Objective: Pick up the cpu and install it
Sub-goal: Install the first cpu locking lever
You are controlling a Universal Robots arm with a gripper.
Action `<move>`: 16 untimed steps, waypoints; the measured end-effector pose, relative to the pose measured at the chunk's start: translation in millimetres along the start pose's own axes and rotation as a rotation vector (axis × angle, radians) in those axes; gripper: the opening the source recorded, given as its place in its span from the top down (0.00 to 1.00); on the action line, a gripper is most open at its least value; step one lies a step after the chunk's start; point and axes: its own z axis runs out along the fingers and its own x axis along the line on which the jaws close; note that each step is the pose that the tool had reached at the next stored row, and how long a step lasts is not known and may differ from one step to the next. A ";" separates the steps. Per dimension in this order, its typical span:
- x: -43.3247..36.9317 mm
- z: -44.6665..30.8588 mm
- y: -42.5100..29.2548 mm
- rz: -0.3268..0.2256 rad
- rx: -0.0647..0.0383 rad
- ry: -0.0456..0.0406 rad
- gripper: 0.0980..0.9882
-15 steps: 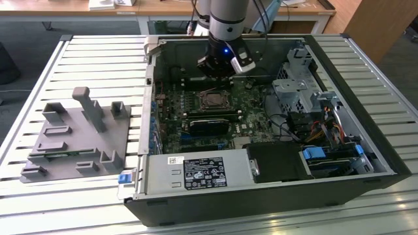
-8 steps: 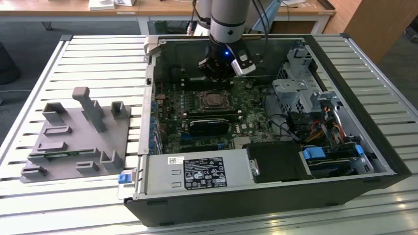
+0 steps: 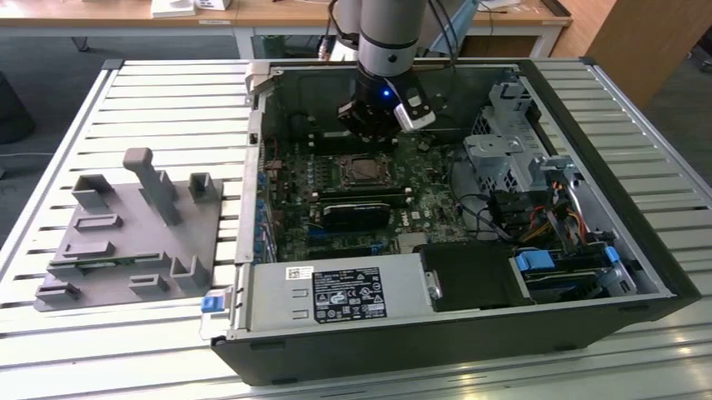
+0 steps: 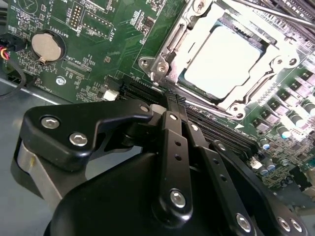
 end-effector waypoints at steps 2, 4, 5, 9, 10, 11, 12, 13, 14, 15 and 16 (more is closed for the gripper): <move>0.0 -1.1 0.1 0.000 0.000 -0.0001 0.99; -0.1 -1.1 0.2 0.000 0.002 -0.0004 0.99; 0.0 -1.0 0.2 0.000 0.005 -0.0004 0.99; -0.1 1.2 0.2 0.000 0.016 -0.0004 0.99; -0.2 1.9 0.1 0.000 0.018 0.0000 0.99; -0.2 2.6 0.1 0.000 0.019 0.0002 0.99; -0.5 4.1 0.5 0.000 0.018 -0.0007 0.99; -0.6 4.8 0.7 0.000 0.019 -0.0005 0.99; -0.6 5.4 0.7 0.000 0.020 -0.0001 0.99; -0.6 5.7 0.9 0.000 0.021 0.0002 0.99; -0.7 5.8 1.2 0.000 0.021 0.0001 0.99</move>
